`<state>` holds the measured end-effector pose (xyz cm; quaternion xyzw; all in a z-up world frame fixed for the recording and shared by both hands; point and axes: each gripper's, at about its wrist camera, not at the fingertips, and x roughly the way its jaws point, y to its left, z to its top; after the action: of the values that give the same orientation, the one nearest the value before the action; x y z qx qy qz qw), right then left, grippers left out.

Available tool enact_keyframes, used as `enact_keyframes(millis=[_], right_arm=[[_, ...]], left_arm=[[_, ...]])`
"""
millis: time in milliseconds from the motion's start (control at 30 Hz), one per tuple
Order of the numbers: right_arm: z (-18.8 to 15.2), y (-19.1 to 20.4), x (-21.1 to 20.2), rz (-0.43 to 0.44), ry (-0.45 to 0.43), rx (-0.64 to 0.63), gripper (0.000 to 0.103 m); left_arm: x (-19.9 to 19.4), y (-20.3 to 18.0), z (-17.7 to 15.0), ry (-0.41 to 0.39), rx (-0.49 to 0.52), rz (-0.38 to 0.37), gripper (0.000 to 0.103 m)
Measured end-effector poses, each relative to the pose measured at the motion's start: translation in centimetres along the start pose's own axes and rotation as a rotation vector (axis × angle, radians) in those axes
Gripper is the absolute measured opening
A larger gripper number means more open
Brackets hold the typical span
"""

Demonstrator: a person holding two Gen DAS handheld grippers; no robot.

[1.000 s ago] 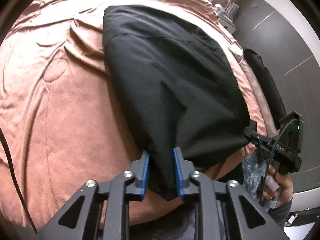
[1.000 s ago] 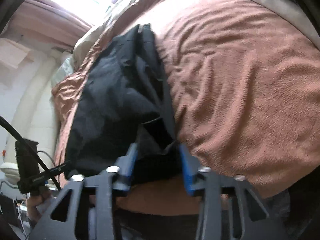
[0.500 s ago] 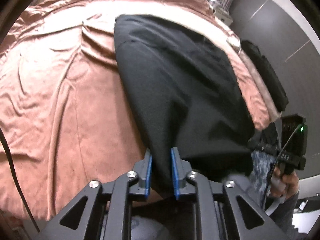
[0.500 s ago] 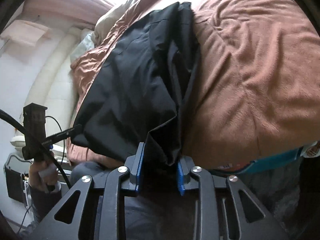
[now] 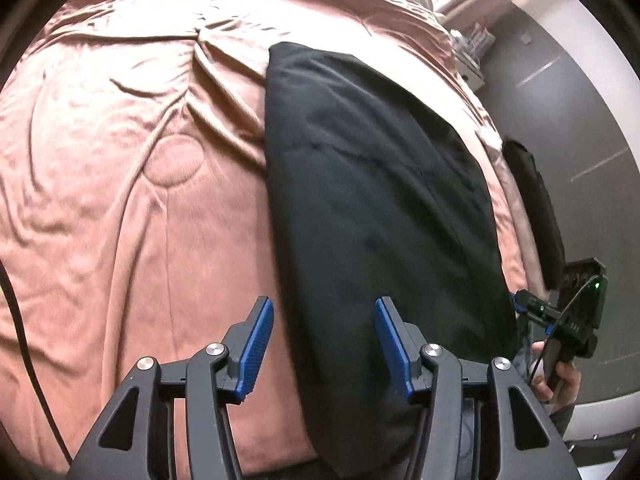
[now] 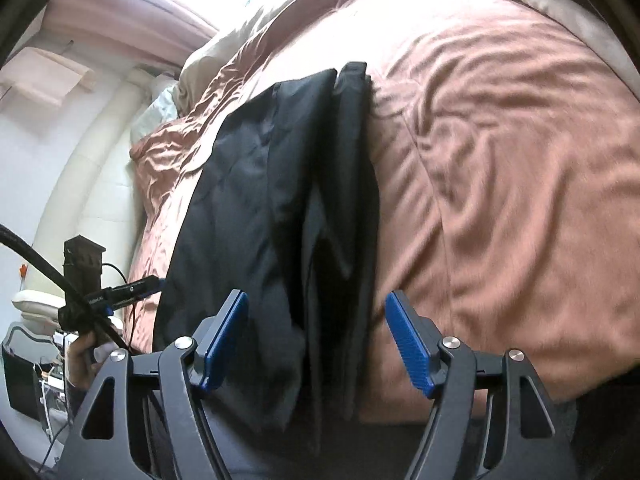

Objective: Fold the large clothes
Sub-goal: 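Pinch the folded jacket edge with the left gripper and smooth it flat, then grasp the folded black jacket end with both grippers side by side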

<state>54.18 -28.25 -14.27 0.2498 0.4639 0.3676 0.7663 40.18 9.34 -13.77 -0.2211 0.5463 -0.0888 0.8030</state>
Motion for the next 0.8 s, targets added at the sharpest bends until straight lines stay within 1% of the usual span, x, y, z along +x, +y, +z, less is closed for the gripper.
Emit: enact_keyframes(millis=[33, 133, 200, 267, 333, 433, 600, 733, 800], right_arm=[[0.6, -0.3, 0.4, 0.012, 0.005, 0.008, 0.07], [2.6, -0.9, 2.5, 0.026, 0.026, 0.025, 0.076], [3.7, -1.3, 4.0, 0.049, 0.037, 0.026, 0.076], [4.9, -1.8, 5.6, 0.069, 0.05, 0.036, 0.076], [5.9, -2.3, 6.9, 0.074, 0.067, 0.045, 0.076], [7.6, -3.2, 8.8, 0.126, 0.101, 0.085, 0.076], [9.9, -4.1, 11.2, 0.184, 0.135, 0.116, 0.076], [11.8, -4.4, 13.6, 0.216, 0.157, 0.126, 0.076], [12.7, -4.3, 14.8, 0.248, 0.165, 0.133, 0.076]], left_arm=[[0.4, 0.4, 0.7, -0.004, -0.007, -0.006, 0.055], [1.4, 1.2, 2.0, -0.014, -0.033, 0.0, 0.054], [2.2, 2.0, 3.1, -0.018, -0.052, -0.01, 0.054], [3.1, 2.6, 4.0, -0.018, -0.071, -0.036, 0.055], [3.8, 3.0, 4.9, -0.021, -0.083, -0.056, 0.055], [4.6, 3.3, 6.1, -0.024, -0.097, -0.084, 0.055], [5.6, 3.8, 8.0, -0.033, -0.111, -0.12, 0.055], [6.5, 3.9, 9.4, -0.036, -0.123, -0.126, 0.057], [6.9, 3.9, 9.9, -0.036, -0.133, -0.126, 0.059]])
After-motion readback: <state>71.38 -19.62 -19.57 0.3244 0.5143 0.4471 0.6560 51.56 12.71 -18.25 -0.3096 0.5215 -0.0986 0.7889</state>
